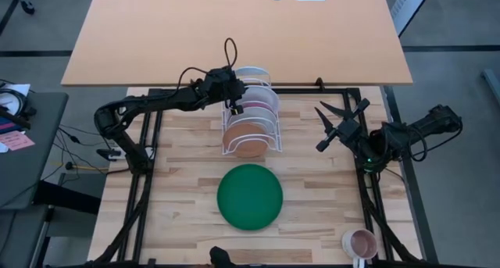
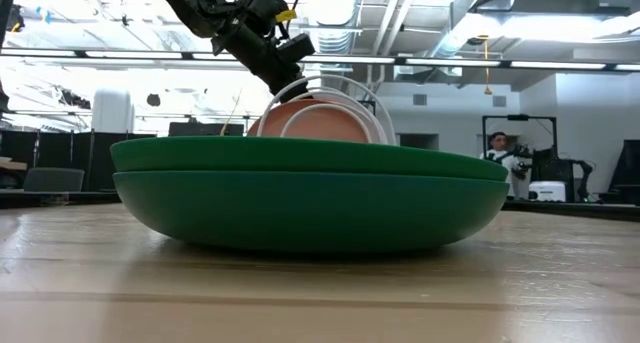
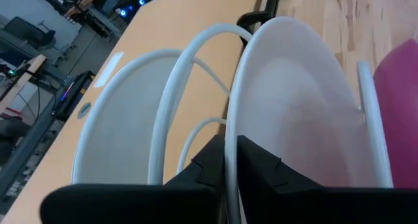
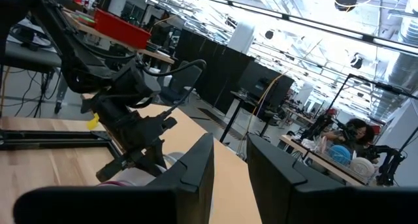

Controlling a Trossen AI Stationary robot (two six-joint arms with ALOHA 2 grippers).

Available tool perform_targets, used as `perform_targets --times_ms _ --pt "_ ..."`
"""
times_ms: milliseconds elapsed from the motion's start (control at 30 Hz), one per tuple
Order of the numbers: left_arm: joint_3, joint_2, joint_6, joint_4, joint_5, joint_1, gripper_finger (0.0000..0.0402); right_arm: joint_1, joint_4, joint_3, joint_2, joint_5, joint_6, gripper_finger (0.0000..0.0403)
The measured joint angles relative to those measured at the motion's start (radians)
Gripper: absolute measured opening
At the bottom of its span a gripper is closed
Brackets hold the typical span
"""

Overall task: Sort dishes
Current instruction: Put the white plate on the dish rack

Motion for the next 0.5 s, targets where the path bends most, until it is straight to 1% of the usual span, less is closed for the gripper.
perform_targets --times_ms 233,500 --pt "0.0 -0.004 0.032 -0.019 -0.006 -0.009 0.0055 0.0 0.0 0.0 0.0 0.0 0.0 0.0096" --pt "-0.004 -0.035 0.085 -0.053 -0.092 -0.05 0.0081 0.0 -0.001 0.0 0.0 0.001 0.0 0.0096"
